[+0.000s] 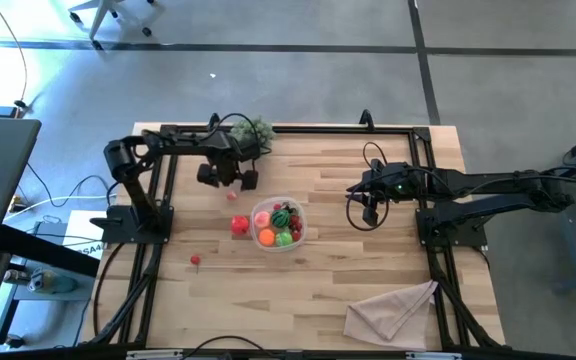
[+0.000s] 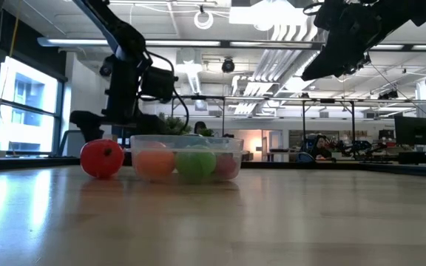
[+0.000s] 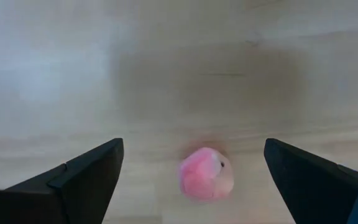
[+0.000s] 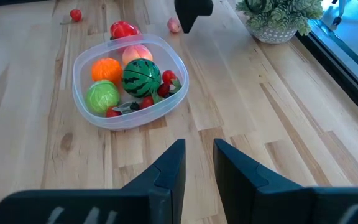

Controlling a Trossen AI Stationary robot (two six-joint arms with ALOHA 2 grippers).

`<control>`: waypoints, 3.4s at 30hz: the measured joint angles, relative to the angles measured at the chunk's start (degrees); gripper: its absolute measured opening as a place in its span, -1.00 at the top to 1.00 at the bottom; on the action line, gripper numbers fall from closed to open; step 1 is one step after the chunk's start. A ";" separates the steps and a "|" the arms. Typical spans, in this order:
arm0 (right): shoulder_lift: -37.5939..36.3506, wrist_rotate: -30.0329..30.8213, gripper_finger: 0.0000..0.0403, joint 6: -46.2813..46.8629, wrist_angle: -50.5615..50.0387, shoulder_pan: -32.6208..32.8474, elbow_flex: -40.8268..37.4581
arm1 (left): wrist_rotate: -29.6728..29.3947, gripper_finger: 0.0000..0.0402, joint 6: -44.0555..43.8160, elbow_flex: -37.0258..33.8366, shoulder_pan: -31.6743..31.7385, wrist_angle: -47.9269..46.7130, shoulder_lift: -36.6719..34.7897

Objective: Pick and placing Produce into tupperware
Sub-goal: Put the small peach into the transparent bin

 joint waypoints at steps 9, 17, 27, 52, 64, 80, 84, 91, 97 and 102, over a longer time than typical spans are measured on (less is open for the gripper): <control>0.00 0.01 0.65 0.00 0.00 -0.02 0.00 | -0.33 -0.87 0.62 -2.12 -1.12 1.43 0.00; 0.00 0.01 0.65 0.00 0.00 0.00 0.00 | -1.66 -0.74 -2.52 -3.32 -3.98 1.61 0.02; 0.00 0.01 0.65 0.00 0.00 -0.02 0.00 | -2.57 -0.01 -3.22 -3.32 -5.95 3.37 0.02; 0.00 0.00 0.65 0.00 0.00 -0.02 0.00 | -2.16 0.38 -3.24 -3.30 -6.28 4.11 0.02; 0.00 0.01 0.65 0.00 -0.02 -0.02 0.00 | -1.72 0.39 -3.24 -3.28 -6.28 2.94 -0.07; 0.00 0.00 0.65 0.00 0.00 -0.01 0.00 | -1.99 0.38 -3.17 10.52 -12.49 -9.37 -7.22; 0.00 0.01 0.65 0.00 -0.01 0.00 0.00 | -2.16 0.38 -1.70 16.64 -17.43 -10.32 -7.63; 0.00 0.01 0.65 0.00 0.00 0.00 0.00 | -7.92 0.38 -1.71 21.40 -25.56 -7.27 -7.52; 0.00 0.01 0.65 0.00 0.00 -0.02 0.00 | -10.42 0.38 -2.15 21.36 -30.17 -6.34 -4.42; 0.02 -0.01 0.65 0.00 -0.07 0.00 0.00 | -8.21 0.38 -0.56 21.38 -32.56 -6.18 -0.54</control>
